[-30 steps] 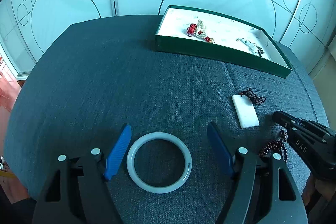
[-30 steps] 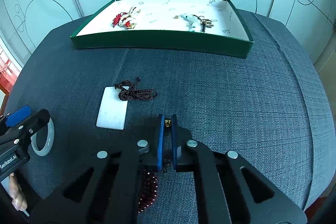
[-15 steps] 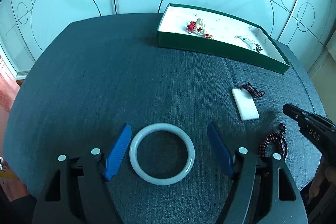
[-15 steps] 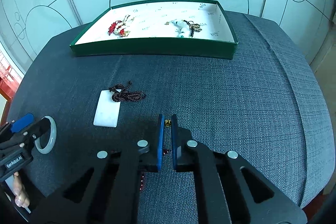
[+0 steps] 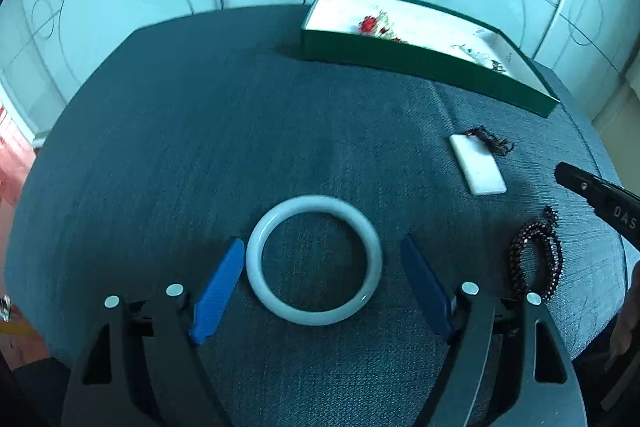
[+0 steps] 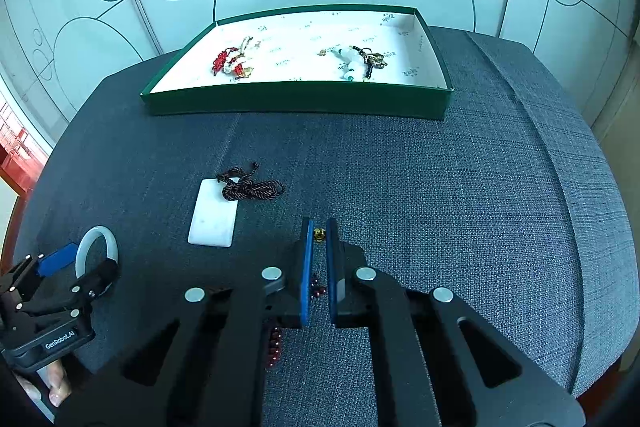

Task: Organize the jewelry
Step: 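Lower the left gripper onto the white jade bangle and grip it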

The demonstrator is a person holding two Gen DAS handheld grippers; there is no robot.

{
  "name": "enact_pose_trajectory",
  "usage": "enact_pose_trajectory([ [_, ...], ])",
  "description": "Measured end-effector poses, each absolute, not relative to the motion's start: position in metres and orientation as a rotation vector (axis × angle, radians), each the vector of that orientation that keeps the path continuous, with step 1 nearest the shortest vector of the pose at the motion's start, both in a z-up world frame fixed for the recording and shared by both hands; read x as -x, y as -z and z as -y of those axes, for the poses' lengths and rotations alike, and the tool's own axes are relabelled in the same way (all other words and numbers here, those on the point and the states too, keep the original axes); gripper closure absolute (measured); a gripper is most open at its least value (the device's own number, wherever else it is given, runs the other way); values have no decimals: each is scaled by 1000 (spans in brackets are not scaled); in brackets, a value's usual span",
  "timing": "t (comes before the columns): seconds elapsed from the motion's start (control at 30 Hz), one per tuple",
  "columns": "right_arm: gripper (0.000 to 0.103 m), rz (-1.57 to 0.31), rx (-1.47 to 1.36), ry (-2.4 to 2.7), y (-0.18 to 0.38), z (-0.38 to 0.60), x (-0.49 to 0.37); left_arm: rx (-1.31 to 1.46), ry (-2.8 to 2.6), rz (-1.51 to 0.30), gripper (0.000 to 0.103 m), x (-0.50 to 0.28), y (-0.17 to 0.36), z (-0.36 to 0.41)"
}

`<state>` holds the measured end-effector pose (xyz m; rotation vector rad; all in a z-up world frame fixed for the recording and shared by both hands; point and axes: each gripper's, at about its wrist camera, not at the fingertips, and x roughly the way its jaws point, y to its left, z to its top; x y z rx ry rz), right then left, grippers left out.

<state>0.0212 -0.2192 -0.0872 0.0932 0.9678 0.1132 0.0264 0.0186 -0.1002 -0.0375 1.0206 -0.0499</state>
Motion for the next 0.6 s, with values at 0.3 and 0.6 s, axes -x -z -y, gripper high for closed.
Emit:
enact_pose_trajectory([
  [0.3,97,-968,-93,-116,88,218,-20,18,47,-1002,33,-27,104,-18],
  [0.6,97,-965,-94,-116,88,217,-19,16,51,-987,33,-29,104,-19],
])
